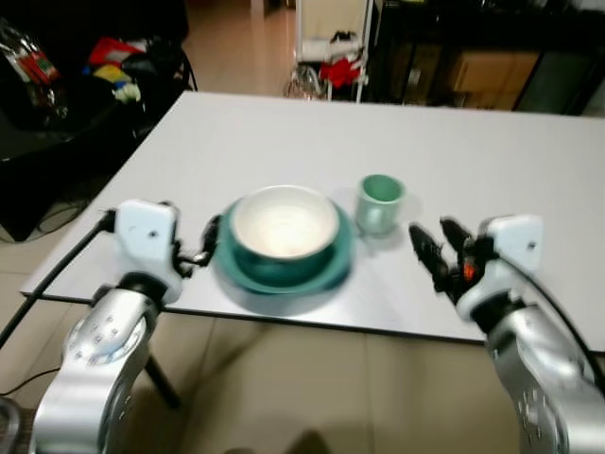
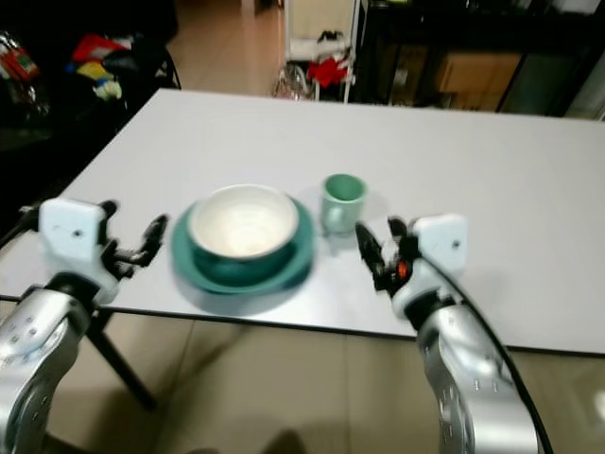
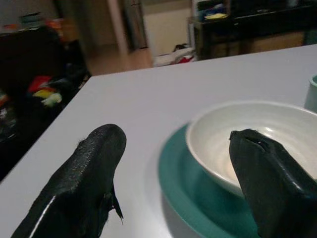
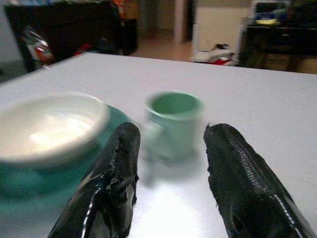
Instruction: Setting the table
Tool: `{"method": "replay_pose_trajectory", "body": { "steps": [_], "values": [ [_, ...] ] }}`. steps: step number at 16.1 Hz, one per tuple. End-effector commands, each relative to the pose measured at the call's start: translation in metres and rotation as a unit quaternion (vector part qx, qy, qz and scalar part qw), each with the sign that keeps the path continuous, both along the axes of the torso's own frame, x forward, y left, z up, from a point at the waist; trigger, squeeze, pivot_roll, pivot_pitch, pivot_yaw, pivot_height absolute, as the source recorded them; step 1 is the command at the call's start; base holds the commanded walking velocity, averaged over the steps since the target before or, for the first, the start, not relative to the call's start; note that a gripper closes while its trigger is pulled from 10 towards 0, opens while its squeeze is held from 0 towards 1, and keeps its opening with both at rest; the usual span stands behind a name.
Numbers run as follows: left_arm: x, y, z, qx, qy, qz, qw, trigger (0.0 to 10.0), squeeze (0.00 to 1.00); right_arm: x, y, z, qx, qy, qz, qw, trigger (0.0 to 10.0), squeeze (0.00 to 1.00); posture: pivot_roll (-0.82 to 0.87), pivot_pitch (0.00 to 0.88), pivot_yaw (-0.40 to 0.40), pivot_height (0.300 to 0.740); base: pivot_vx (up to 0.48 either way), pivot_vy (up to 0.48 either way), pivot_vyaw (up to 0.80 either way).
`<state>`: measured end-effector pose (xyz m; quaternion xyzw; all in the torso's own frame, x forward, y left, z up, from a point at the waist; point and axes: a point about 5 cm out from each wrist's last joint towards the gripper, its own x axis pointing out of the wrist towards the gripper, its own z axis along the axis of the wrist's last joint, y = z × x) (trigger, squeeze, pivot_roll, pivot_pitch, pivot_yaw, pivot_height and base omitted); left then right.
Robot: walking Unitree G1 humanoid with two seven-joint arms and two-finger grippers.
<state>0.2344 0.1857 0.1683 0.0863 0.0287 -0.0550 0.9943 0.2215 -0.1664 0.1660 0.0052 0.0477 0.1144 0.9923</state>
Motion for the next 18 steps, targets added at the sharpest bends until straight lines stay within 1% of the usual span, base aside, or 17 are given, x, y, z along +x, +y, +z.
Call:
{"method": "replay_pose_trajectory", "body": {
  "steps": [1, 2, 3, 4, 5, 6, 7, 8, 9, 10, 11, 14, 15, 16, 18],
  "values": [
    [-0.001, -0.003, -0.005, -0.002, 0.007, 0.002, 1.0, 10.0, 0.0, -0.002, -0.006, 0.001, -0.024, -0.005, -0.012, 1.0, 10.0, 0.0, 0.11, 0.0, 0.029, 0.74, 0.0, -0.465, 0.0],
    [-0.001, -0.003, -0.007, 0.001, 0.01, 0.009, 1.0, 10.0, 0.0, -0.004, -0.006, 0.001, -0.035, -0.003, -0.005, 0.999, 10.0, 0.0, 0.11, 0.0, 0.029, 0.74, 0.0, -0.465, 0.0],
    [-0.001, -0.004, -0.004, -0.009, 0.004, 0.015, 1.0, 10.0, 0.0, -0.002, -0.001, -0.002, -0.045, 0.0, 0.017, 0.999, 10.0, 0.0, 0.15, 0.0, 0.012, 0.74, 0.0, 0.0, 0.8],
    [-0.002, -0.004, -0.002, -0.005, -0.001, 0.015, 1.0, 10.0, 0.0, 0.0, 0.002, -0.003, -0.04, 0.001, 0.025, 0.999, 10.0, 0.0, 0.15, 0.0, 0.011, 0.74, 0.0, 0.0, 0.8],
    [-0.005, -0.004, 0.0, -0.002, -0.009, 0.014, 1.0, 10.0, 0.0, 0.0, 0.008, -0.005, -0.028, 0.005, 0.042, 0.999, 10.0, 0.0, 0.15, 0.0, 0.018, 0.74, 0.0, 0.0, 0.8],
    [-0.007, -0.003, 0.0, -0.002, -0.011, 0.014, 1.0, 10.0, 0.0, -0.001, 0.011, -0.006, -0.024, 0.007, 0.05, 0.998, 10.0, 0.0, 0.14, 0.0, 0.021, 0.74, 0.0, 0.0, 0.8],
    [-0.007, -0.004, -0.005, -0.003, -0.004, 0.007, 1.0, 10.0, 0.0, -0.006, 0.013, -0.008, -0.024, 0.012, 0.056, 0.998, 10.0, 0.0, 0.12, 0.0, 0.034, 0.74, 0.0, 0.0, 0.8],
    [-0.004, -0.007, -0.013, 0.0, 0.01, -0.004, 1.0, 10.0, 0.0, -0.011, 0.01, -0.01, -0.015, 0.019, 0.042, 0.999, 10.0, 0.0, 0.09, 0.0, 0.059, 0.74, 0.0, 0.0, 0.8],
    [-0.003, -0.01, -0.018, -0.003, 0.017, -0.009, 1.0, 10.0, 0.0, -0.013, 0.007, -0.011, -0.01, 0.022, 0.033, 0.999, 10.0, 0.0, 0.08, 0.0, 0.063, 0.74, 0.0, 0.0, 0.8],
    [-0.002, -0.011, -0.022, 0.004, 0.027, -0.005, 1.0, 10.0, 0.0, -0.013, 0.004, -0.013, -0.012, 0.031, 0.026, 0.999, 10.0, 0.0, 0.08, 0.0, 0.067, 0.74, 0.0, 0.0, 0.8],
    [-0.002, -0.012, -0.021, 0.006, 0.028, -0.009, 1.0, 10.0, 0.0, -0.013, 0.003, -0.014, -0.016, 0.033, 0.026, 0.999, 10.0, 0.0, 0.09, 0.0, 0.056, 0.74, 0.0, 0.0, 0.8],
    [-0.005, -0.009, -0.019, 0.009, 0.027, -0.007, 1.0, 10.0, 0.0, -0.012, 0.007, -0.016, -0.012, 0.038, 0.048, 0.998, 10.0, 0.0, 0.11, 0.0, 0.04, 0.74, 0.0, 0.0, 0.8],
    [-0.004, -0.008, -0.021, 0.008, 0.026, -0.007, 1.0, 10.0, 0.0, -0.012, 0.013, -0.016, -0.009, 0.038, 0.058, 0.998, 10.0, 0.0, 0.08, 0.0, 0.047, 0.74, 0.0, 0.0, 0.8],
    [-0.001, -0.011, -0.025, 0.006, 0.027, -0.01, 1.0, 10.0, 0.0, -0.01, 0.015, -0.015, -0.01, 0.033, 0.057, 0.998, 10.0, 0.0, 0.07, 0.0, 0.047, 0.74, 0.0, 0.0, 0.8],
    [0.0, -0.013, -0.027, 0.006, 0.028, -0.012, 1.0, 10.0, 0.0, -0.01, 0.015, -0.014, -0.011, 0.031, 0.056, 0.998, 10.0, 0.0, 0.07, 0.0, 0.047, 0.74, 0.0, 0.0, 0.8]
  ]
}}
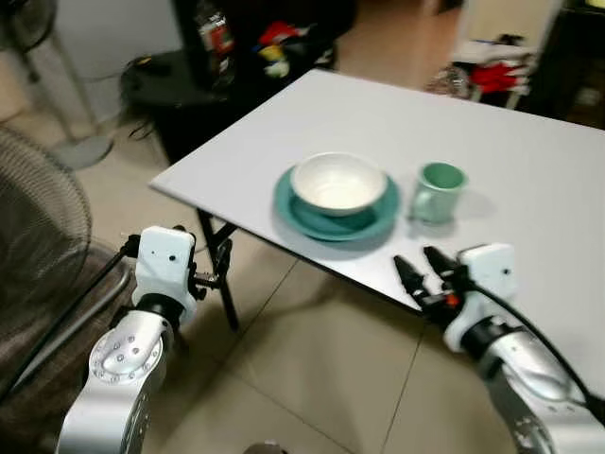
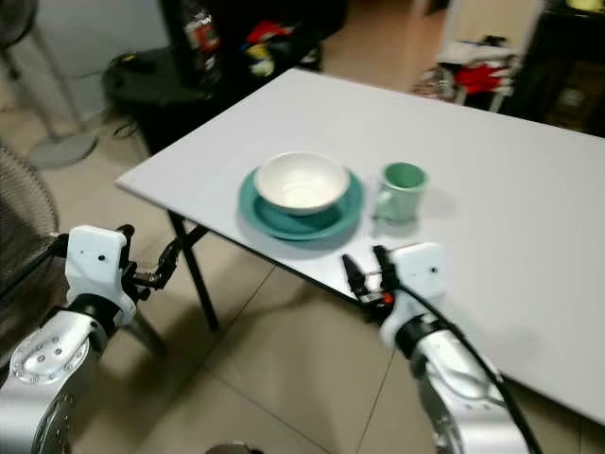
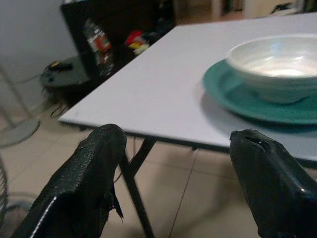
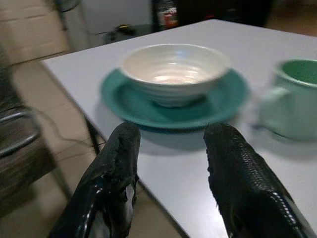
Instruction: Setting the table
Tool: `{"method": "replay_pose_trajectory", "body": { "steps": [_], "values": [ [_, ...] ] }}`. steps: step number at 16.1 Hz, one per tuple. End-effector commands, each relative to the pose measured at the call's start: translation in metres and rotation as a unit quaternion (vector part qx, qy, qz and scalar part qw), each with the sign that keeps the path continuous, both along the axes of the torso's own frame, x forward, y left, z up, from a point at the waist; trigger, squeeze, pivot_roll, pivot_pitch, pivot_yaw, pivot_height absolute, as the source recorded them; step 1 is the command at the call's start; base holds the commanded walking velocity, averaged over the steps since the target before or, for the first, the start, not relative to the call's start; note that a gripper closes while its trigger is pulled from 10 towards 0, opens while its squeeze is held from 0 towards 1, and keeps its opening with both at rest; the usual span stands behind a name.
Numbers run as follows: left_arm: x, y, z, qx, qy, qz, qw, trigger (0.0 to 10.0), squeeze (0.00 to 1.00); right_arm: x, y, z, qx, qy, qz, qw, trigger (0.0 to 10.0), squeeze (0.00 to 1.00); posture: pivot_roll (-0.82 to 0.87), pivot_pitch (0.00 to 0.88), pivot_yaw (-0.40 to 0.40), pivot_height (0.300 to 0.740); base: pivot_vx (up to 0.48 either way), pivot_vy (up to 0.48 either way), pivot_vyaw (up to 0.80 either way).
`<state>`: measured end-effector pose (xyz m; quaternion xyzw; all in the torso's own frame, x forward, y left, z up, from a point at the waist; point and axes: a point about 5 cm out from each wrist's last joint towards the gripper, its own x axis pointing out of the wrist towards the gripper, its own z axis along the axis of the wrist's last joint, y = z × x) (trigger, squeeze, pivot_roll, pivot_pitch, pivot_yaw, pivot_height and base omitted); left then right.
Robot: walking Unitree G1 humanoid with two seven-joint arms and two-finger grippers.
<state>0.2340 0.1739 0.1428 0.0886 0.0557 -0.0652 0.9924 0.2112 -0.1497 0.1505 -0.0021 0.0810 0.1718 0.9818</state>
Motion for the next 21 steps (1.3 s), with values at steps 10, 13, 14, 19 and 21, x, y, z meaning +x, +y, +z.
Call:
{"method": "replay_pose_trajectory", "body": {
  "steps": [10, 13, 14, 19, 21],
  "values": [
    [0.011, 0.001, 0.009, 0.015, -0.02, -0.003, 1.0, 10.0, 0.0, 0.009, 0.002, -0.004, 0.012, -0.008, -0.003, 1.0, 10.0, 0.0, 0.11, 0.0, 0.054, 0.74, 0.0, 0.0, 0.8],
    [0.009, 0.002, 0.01, 0.011, -0.02, 0.003, 1.0, 10.0, 0.0, 0.02, 0.0, -0.007, 0.014, -0.004, -0.011, 1.0, 10.0, 0.0, 0.13, 0.0, 0.03, 0.74, 0.0, 0.0, 0.8],
    [0.008, 0.003, 0.008, 0.013, -0.016, 0.008, 1.0, 10.0, 0.0, 0.023, 0.002, -0.008, 0.013, -0.004, -0.008, 1.0, 10.0, 0.0, 0.13, 0.0, 0.033, 0.74, 0.0, 0.0, 0.8],
    [0.016, -0.006, 0.01, 0.003, -0.021, -0.016, 1.0, 10.0, 0.0, 0.021, -0.003, -0.008, 0.037, 0.007, -0.02, 0.999, 10.0, 0.0, 0.12, 0.0, 0.046, 0.74, 0.0, 0.0, 0.8],
    [0.01, 0.002, 0.01, 0.01, -0.016, -0.006, 1.0, 10.0, 0.0, 0.022, -0.002, -0.011, 0.035, 0.014, -0.018, 0.999, 10.0, 0.0, 0.11, 0.0, 0.048, 0.74, 0.0, 0.0, 0.8]
  ]
}}
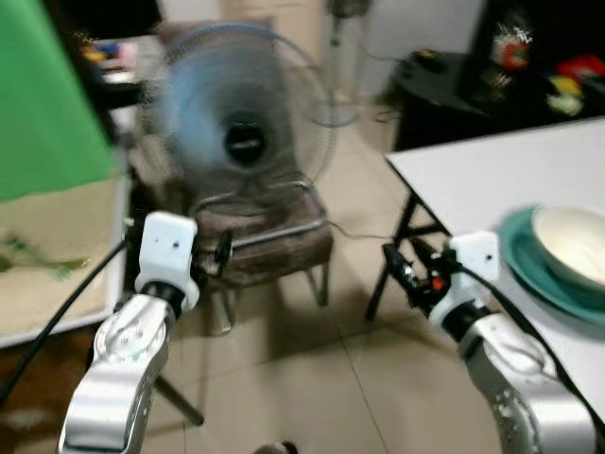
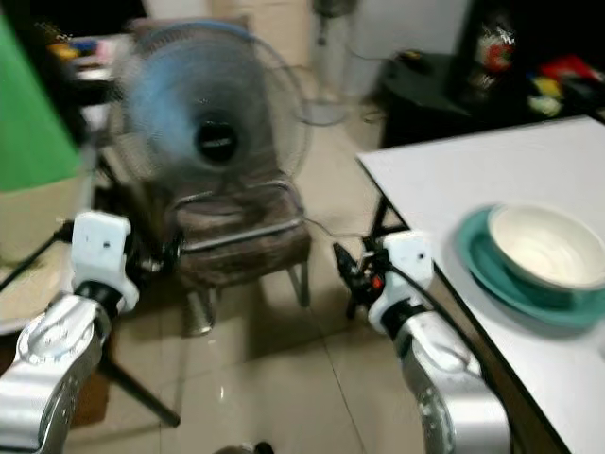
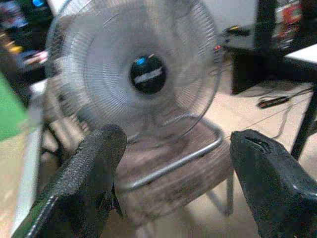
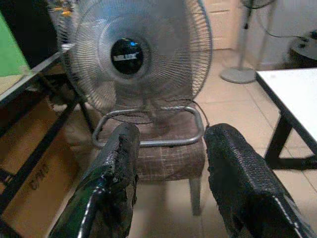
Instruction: Setting the table
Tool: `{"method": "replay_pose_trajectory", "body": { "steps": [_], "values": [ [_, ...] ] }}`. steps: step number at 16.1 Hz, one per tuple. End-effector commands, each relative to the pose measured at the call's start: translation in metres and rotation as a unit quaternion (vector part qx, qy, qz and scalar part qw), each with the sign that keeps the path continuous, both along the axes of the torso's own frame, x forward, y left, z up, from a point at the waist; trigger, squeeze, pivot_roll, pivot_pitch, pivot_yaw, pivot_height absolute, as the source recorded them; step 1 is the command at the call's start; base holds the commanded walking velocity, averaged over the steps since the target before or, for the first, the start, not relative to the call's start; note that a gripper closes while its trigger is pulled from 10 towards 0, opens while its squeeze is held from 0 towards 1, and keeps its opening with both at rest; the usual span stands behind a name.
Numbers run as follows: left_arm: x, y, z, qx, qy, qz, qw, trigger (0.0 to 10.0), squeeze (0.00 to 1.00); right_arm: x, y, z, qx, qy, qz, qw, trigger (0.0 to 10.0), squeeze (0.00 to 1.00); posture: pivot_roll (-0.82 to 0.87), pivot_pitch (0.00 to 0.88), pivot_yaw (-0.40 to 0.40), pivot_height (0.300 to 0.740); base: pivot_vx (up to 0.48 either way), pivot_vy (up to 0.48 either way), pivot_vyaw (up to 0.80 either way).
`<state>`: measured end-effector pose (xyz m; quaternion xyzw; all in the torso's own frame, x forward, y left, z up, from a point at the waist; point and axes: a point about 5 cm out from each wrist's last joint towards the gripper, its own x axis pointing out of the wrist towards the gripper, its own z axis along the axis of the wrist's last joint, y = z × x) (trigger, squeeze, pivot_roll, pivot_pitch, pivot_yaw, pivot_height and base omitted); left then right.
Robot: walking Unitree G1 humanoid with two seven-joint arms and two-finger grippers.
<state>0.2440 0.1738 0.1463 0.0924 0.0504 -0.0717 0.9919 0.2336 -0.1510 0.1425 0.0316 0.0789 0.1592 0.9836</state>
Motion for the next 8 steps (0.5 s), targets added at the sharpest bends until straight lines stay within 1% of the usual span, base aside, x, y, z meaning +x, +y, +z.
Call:
{"method": "replay_pose_trajectory", "body": {
  "steps": [1, 3, 4, 6, 8],
  "values": [
    [0.001, 0.003, 0.004, 0.012, -0.007, 0.002, 1.0, 10.0, 0.0, -0.001, -0.002, -0.002, 0.004, 0.01, -0.004, 1.0, 10.0, 0.0, 0.11, 0.0, 0.053, 0.74, 0.0, 0.0, 0.8],
    [0.003, 0.002, 0.002, 0.013, -0.003, 0.002, 1.0, 10.0, 0.0, -0.002, -0.005, -0.003, 0.0, 0.012, -0.013, 1.0, 10.0, 0.0, 0.09, 0.0, 0.059, 0.74, 0.0, 0.0, 0.8],
    [0.005, -0.004, 0.001, 0.009, -0.002, -0.008, 1.0, 10.0, 0.0, -0.003, -0.007, -0.002, -0.003, 0.012, -0.018, 1.0, 10.0, 0.0, 0.08, 0.0, 0.059, 0.74, 0.0, 0.0, 0.8],
    [0.004, -0.005, 0.002, 0.007, -0.005, -0.005, 1.0, 10.0, 0.0, -0.004, -0.006, 0.001, -0.006, 0.01, -0.006, 1.0, 10.0, 0.0, 0.08, 0.0, 0.057, 0.74, 0.0, 0.0, 0.8],
    [0.002, -0.009, 0.001, 0.006, -0.009, -0.002, 1.0, 10.0, 0.0, -0.005, -0.009, -0.002, -0.01, 0.012, -0.002, 1.0, 10.0, 0.0, 0.11, 0.0, 0.047, 0.74, 0.0, 0.0, 0.8]
  ]
}}
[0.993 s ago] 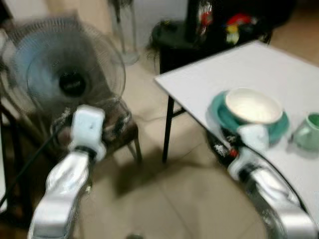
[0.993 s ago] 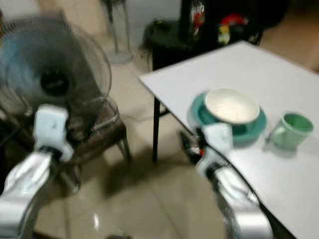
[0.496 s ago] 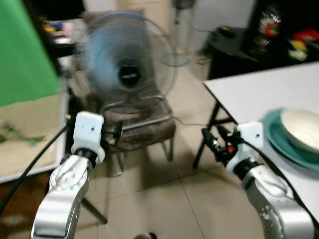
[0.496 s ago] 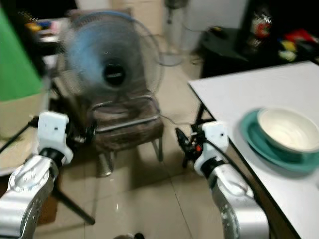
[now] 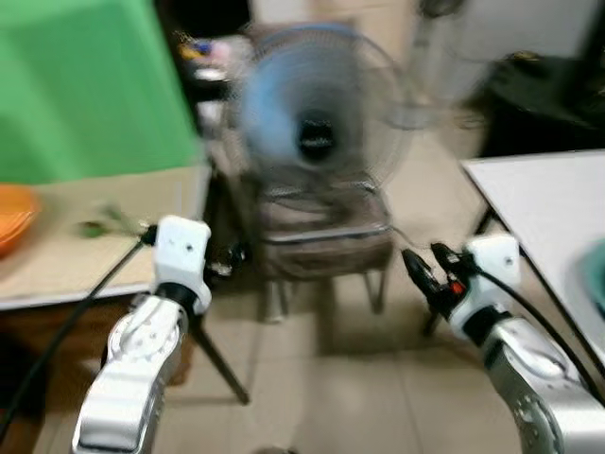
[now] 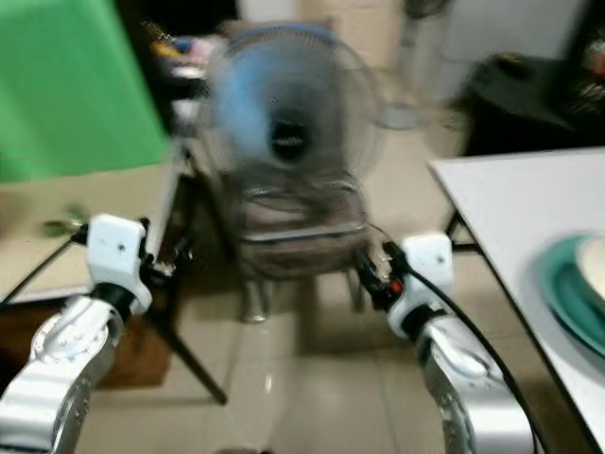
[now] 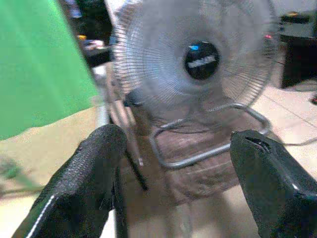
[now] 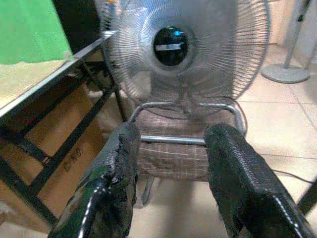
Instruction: Setting the table
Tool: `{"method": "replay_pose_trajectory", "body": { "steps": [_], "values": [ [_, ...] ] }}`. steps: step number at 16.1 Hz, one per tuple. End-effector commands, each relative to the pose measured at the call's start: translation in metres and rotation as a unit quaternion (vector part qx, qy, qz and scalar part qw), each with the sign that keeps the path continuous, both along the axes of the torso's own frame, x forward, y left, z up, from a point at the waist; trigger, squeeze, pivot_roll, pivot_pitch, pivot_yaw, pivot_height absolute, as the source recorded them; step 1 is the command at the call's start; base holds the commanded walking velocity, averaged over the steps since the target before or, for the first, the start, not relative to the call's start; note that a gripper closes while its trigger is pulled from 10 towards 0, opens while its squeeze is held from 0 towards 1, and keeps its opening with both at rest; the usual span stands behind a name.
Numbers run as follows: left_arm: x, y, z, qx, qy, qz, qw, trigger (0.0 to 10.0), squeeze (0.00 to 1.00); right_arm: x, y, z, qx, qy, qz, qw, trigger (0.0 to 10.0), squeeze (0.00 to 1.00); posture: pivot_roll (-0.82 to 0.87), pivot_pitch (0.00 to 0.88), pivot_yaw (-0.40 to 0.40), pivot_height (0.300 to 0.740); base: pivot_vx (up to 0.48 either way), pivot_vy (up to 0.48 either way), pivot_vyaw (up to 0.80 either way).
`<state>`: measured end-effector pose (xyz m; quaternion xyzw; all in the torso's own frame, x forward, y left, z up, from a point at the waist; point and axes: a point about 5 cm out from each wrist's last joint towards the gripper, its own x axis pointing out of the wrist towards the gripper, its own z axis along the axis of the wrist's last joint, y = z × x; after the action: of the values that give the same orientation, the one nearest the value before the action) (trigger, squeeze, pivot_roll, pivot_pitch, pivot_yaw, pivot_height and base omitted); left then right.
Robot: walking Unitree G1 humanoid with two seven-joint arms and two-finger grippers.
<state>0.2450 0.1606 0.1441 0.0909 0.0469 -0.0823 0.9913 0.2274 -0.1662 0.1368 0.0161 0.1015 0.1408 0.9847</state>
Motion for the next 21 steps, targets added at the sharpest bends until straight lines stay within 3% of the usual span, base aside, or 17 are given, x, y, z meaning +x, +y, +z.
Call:
{"method": "replay_pose_trajectory", "body": {
  "steps": [1, 3, 9, 12, 15, 18, 21],
  "values": [
    [0.001, 0.002, 0.005, 0.016, -0.012, 0.006, 1.0, 10.0, 0.0, 0.002, 0.005, 0.002, 0.014, -0.003, 0.011, 1.0, 10.0, 0.0, 0.12, 0.0, 0.03, 0.74, 0.0, 0.0, 0.8],
    [0.0, 0.011, 0.008, 0.013, -0.017, 0.025, 0.999, 10.0, 0.0, 0.009, 0.018, 0.005, 0.017, -0.008, 0.044, 0.999, 10.0, 0.0, 0.13, 0.0, 0.028, 0.74, 0.0, 0.0, 0.8],
    [0.004, 0.012, 0.011, 0.003, -0.025, 0.022, 0.999, 10.0, 0.0, 0.009, 0.019, 0.006, 0.02, -0.01, 0.046, 0.999, 10.0, 0.0, 0.09, 0.0, 0.053, 0.74, 0.0, 0.0, 0.8],
    [0.003, 0.002, 0.009, 0.002, -0.023, -0.007, 1.0, 10.0, 0.0, 0.006, 0.014, 0.002, 0.015, -0.003, 0.029, 0.999, 10.0, 0.0, 0.1, 0.0, 0.046, 0.74, 0.0, 0.0, 0.8],
    [0.004, 0.009, 0.01, 0.004, -0.023, 0.004, 1.0, 10.0, 0.0, 0.013, 0.018, 0.001, 0.019, -0.003, 0.018, 1.0, 10.0, 0.0, 0.12, 0.0, 0.036, 0.74, 0.277, 0.0, 0.0],
    [0.003, 0.011, 0.007, 0.004, -0.02, 0.01, 1.0, 10.0, 0.0, 0.015, 0.01, -0.002, -0.003, -0.018, -0.023, 1.0, 10.0, 0.0, 0.12, 0.0, 0.04, 0.74, 0.277, 0.0, 0.0],
    [0.005, 0.01, 0.008, 0.001, -0.019, 0.007, 1.0, 10.0, 0.0, 0.015, 0.012, 0.001, 0.014, -0.021, 0.002, 1.0, 10.0, 0.0, 0.11, 0.0, 0.044, 0.74, 0.282, 0.0, 0.0]
  ]
}}
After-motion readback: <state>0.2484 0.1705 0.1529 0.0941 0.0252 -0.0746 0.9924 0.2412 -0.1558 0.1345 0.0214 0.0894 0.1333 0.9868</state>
